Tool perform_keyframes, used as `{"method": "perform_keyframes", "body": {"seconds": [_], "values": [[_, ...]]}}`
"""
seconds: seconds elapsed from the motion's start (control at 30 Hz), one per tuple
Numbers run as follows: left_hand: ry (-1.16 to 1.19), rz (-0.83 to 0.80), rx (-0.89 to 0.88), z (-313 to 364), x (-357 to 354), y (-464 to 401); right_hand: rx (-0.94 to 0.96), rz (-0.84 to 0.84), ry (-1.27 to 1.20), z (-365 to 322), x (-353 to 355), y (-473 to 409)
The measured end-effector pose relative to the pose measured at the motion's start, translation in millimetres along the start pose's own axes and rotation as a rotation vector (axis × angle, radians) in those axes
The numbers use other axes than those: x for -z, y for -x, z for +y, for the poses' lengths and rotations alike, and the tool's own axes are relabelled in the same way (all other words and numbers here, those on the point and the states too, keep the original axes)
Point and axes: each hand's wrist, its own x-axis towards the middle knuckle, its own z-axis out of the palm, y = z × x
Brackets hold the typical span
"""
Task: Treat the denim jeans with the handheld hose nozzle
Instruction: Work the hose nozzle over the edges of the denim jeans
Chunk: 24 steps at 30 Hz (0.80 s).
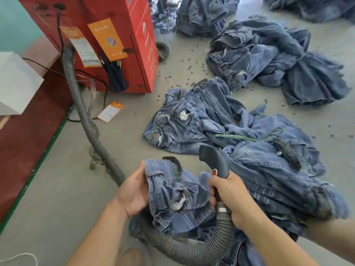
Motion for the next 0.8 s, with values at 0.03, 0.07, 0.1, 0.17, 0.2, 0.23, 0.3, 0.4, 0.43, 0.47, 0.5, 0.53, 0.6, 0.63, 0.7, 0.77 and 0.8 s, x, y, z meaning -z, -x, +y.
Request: {"method": "perform_keyframes", "body": {"seconds": [0.03, 0.07, 0.1, 0.17, 0.2, 0.23, 0.3, 0.4, 0.43, 0.47, 0.5, 0.53, 0.6, 0.63, 0.7, 0.77, 0.8], "values": [[-0.02, 0.08, -0.019, 3.9, -1.6, -2.4, -0.001, 0.005, -0.032, 0.3, 12.8, 5.7], [-0.033, 0.165, -0.024, 7.3, -2.9, -5.3, -0.005, 0.009, -0.053, 0.9, 23.5, 11.2], [-0.035, 0.243, -0.018, 10.1, -3.2, -8.5, -0.009, 0.013, -0.071, 2.1, 32.8, 15.5], [-0.008, 0.378, -0.034, 13.8, -1.5, -11.0, -0.016, 0.017, -0.113, 4.0, 44.6, 21.7], [0.01, 0.41, -0.058, 16.2, -3.2, -9.5, -0.03, 0.009, -0.13, 6.0, 47.7, 22.9], [0.049, 0.429, -0.092, 18.4, -4.6, -8.5, -0.05, -0.001, -0.133, 8.8, 50.0, 24.5], [0.134, 0.453, -0.147, 21.6, -5.6, -8.8, -0.088, -0.047, -0.104, 14.0, 48.9, 29.0], [-0.022, 0.399, -0.188, 22.8, -10.1, -13.3, -0.093, -0.109, -0.037, 21.5, 37.9, 32.8], [-0.169, 0.42, -0.205, 22.0, -11.8, -16.2, -0.082, -0.115, -0.012, 22.8, 33.8, 32.7], [-0.338, 0.473, -0.211, 20.3, -10.9, -19.2, -0.07, -0.118, 0.01, 23.4, 29.3, 31.8], [-0.496, 0.538, -0.206, 16.0, -7.3, -22.9, -0.058, -0.113, 0.024, 23.8, 26.8, 30.8], [-0.614, 0.605, -0.183, 9.9, -1.7, -23.9, -0.052, -0.104, 0.029, 24.1, 25.0, 29.5], [-0.711, 0.65, -0.042, -7.1, 14.6, -24.4, -0.059, -0.065, 0.018, 24.1, 26.1, 27.6], [-0.736, 0.63, 0.074, -17.2, 25.2, -26.8, -0.067, -0.039, 0.009, 23.8, 27.9, 24.8], [-0.906, 0.571, 0.317, -36.1, 37.8, -29.4, -0.089, 0.015, -0.014, 24.1, 34.2, 21.3], [-1.206, 0.487, 0.472, -53.8, 44.6, -36.9, -0.103, 0.052, -0.022, 25.2, 38.8, 16.9], [-1.398, 0.457, 0.515, -63.2, 45.4, -39.4, -0.106, 0.06, -0.022, 26.1, 40.0, 14.7]]}}
